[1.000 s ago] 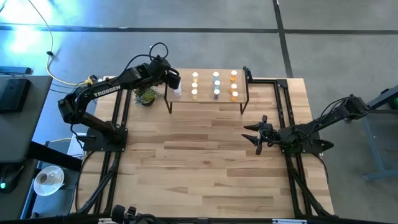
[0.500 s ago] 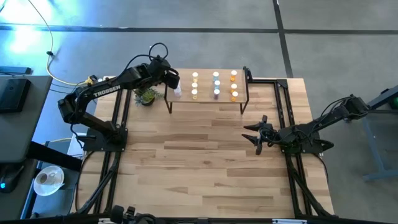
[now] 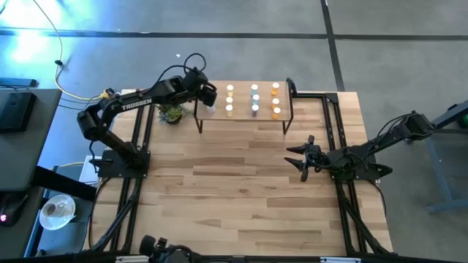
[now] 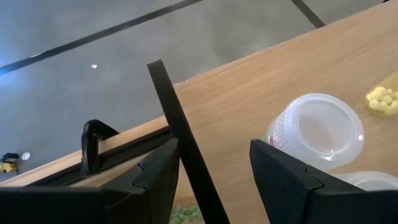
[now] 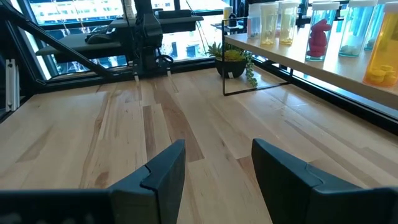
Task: Pick and place medicine bottles onto shelf by color
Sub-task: Adjust the transparent pill bottles on the shelf, then return to Home Position
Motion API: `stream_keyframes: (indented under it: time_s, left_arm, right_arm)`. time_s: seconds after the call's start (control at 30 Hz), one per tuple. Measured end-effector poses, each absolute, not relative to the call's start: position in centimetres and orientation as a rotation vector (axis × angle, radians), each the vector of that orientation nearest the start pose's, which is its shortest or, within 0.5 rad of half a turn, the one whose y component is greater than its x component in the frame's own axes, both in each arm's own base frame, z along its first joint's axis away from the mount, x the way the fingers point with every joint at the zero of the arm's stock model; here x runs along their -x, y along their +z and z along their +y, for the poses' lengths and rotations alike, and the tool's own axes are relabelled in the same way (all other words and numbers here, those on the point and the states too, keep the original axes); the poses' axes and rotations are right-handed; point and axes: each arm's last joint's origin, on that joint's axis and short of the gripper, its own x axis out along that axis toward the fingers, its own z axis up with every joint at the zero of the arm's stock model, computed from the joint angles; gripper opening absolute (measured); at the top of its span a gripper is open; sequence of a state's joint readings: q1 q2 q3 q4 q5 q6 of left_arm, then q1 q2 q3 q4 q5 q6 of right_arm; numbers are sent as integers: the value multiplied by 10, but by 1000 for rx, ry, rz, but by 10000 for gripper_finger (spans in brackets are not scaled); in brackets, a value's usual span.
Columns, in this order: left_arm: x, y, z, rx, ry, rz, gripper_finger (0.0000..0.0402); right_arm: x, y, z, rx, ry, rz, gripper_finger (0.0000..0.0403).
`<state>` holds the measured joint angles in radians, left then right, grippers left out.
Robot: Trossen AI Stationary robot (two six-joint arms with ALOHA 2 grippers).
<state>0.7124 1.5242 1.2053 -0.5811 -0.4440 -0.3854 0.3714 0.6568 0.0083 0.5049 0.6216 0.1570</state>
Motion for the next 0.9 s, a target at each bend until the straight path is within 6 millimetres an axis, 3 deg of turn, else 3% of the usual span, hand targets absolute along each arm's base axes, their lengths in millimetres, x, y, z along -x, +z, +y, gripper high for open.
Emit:
stream_keyframes:
  time_s: [0.23, 0.6, 0.77, 0.9]
  left_arm:
    - [-229, 280, 215, 425, 1230, 713, 184]
    - [-213, 313, 200, 376, 1206, 621, 184]
    - [-201, 336, 183, 332, 1073, 574, 184]
    - [-192, 356, 155, 281, 954, 521, 184]
  right_arm:
    - [-130, 151, 32, -86, -259, 108, 177]
    - [-130, 152, 32, -89, -259, 105, 177]
    - [-131, 159, 33, -90, -253, 34, 177]
    - [-131, 165, 33, -58, -250, -8, 177]
